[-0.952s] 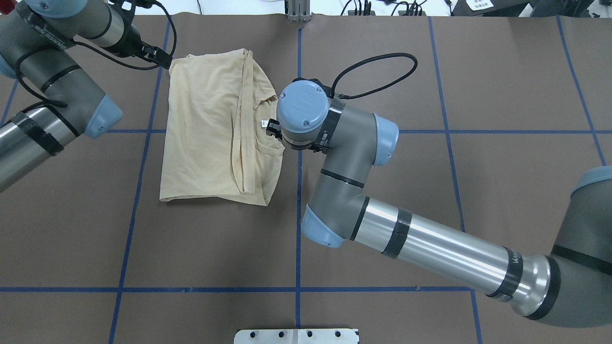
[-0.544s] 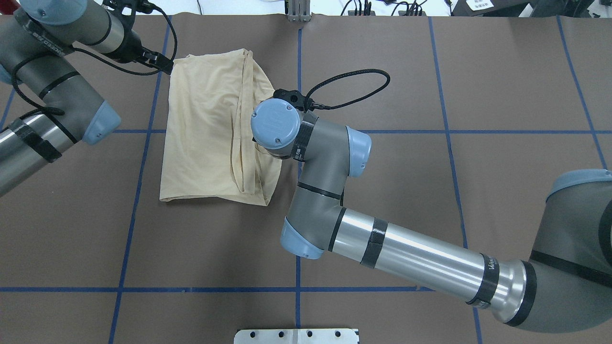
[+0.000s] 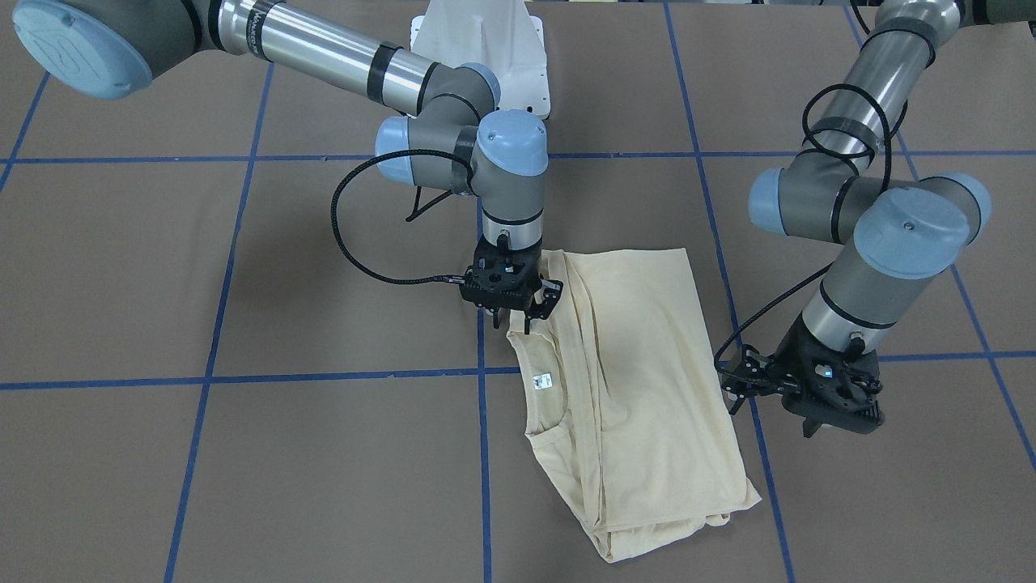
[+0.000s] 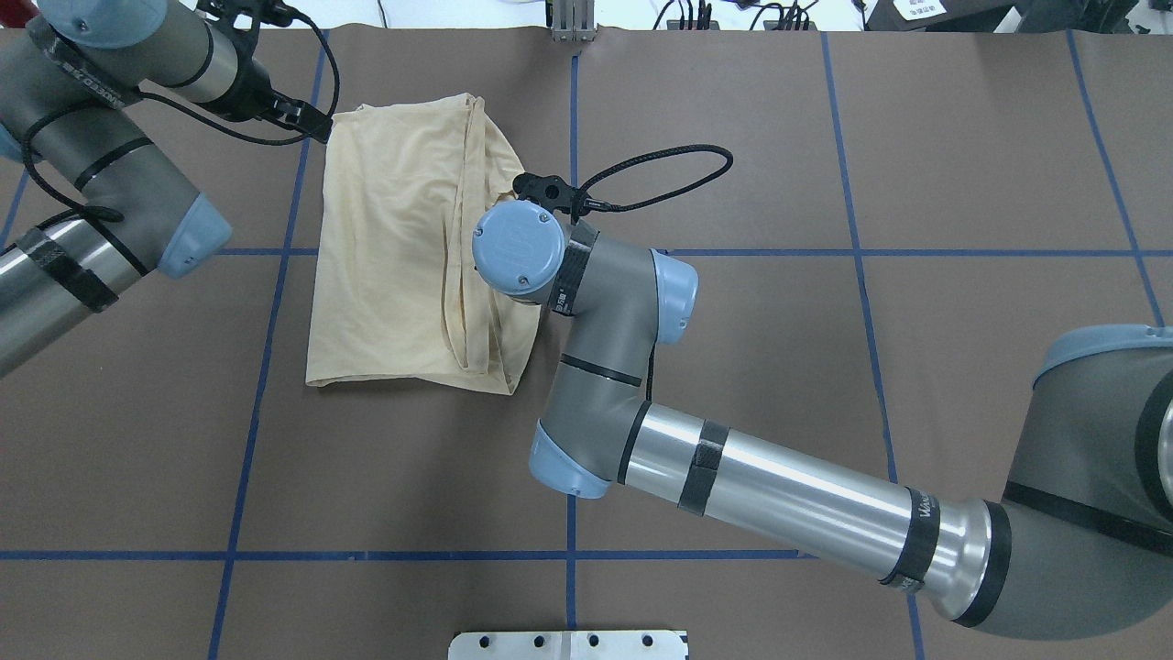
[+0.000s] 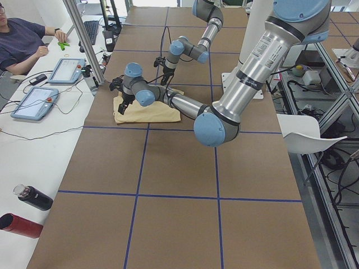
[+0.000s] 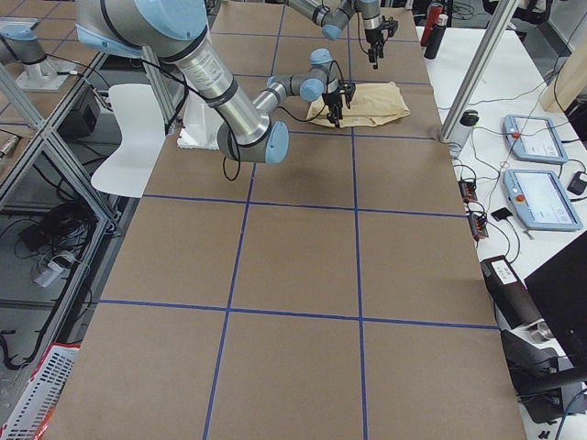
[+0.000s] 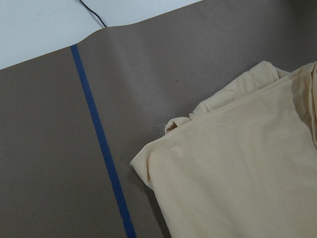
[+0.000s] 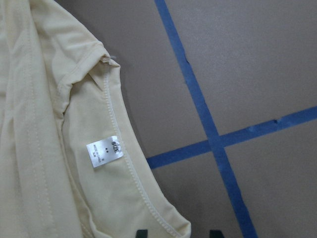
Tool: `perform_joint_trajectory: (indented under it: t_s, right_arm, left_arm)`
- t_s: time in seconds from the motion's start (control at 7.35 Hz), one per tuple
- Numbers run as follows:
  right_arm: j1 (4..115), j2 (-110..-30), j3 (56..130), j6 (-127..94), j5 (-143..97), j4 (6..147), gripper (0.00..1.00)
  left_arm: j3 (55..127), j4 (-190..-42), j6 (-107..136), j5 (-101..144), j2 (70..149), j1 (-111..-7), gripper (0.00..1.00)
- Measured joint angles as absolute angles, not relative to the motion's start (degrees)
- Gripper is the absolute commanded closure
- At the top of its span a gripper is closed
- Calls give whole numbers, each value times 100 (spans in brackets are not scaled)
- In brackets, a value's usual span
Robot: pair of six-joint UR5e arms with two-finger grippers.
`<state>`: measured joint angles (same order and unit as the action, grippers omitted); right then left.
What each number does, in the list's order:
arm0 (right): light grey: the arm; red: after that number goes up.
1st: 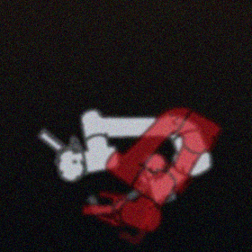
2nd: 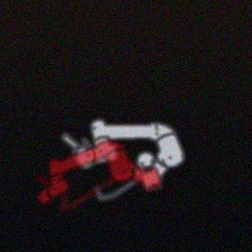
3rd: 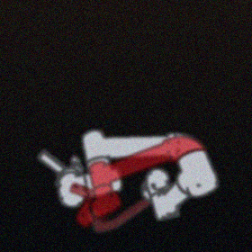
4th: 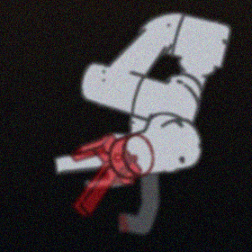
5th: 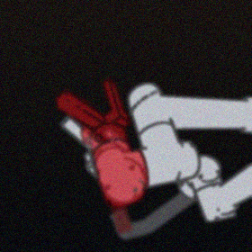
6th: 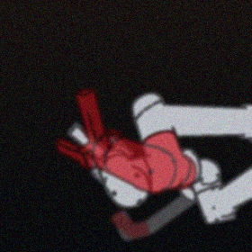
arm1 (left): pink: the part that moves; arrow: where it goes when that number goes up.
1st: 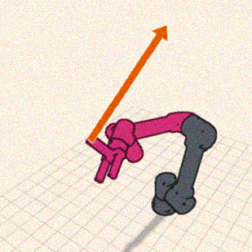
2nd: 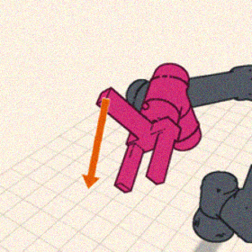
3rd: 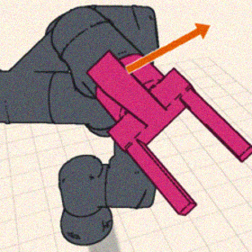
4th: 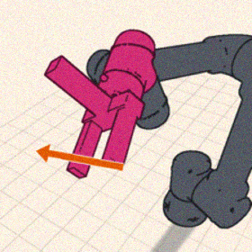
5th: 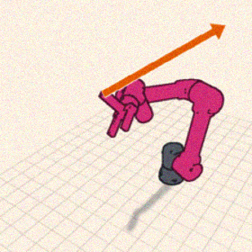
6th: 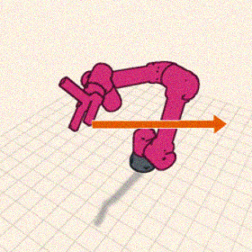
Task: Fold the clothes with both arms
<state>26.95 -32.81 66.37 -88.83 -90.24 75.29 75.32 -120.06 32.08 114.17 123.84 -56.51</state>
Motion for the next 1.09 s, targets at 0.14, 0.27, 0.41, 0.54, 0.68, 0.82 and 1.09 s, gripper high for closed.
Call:
perform_joint_trajectory:
  t_s: [0.14,0.27,0.41,0.54,0.68,0.82,1.09]
  right_arm:
    - [2686,-3268,6608,-8883,-9013,7520,52]
    - [2665,-3265,6577,-8878,-8968,7516,52]
    - [2633,-3259,6555,-8872,-8892,7515,56]
    - [2612,-3242,6520,-8870,-8850,7515,56]
    - [2596,-3209,6461,-8869,-8833,7515,60]
    - [2582,-3178,6410,-8868,-8825,7515,90]
    - [2570,-3153,6377,-8841,-8822,7516,100]
  left_arm:
    - [7532,-12006,3208,11417,12384,-5651,0]
    - [7532,-12006,3208,11417,12384,-5651,0]
    - [7532,-12006,3208,11417,12384,-5651,0]
    - [7532,-12006,3208,11417,12384,-5651,0]
    - [7532,-12006,3208,11417,12384,-5651,0]
    - [7532,-12006,3208,11417,12384,-5651,0]
    - [7535,-12006,3208,11419,12384,-5651,0]
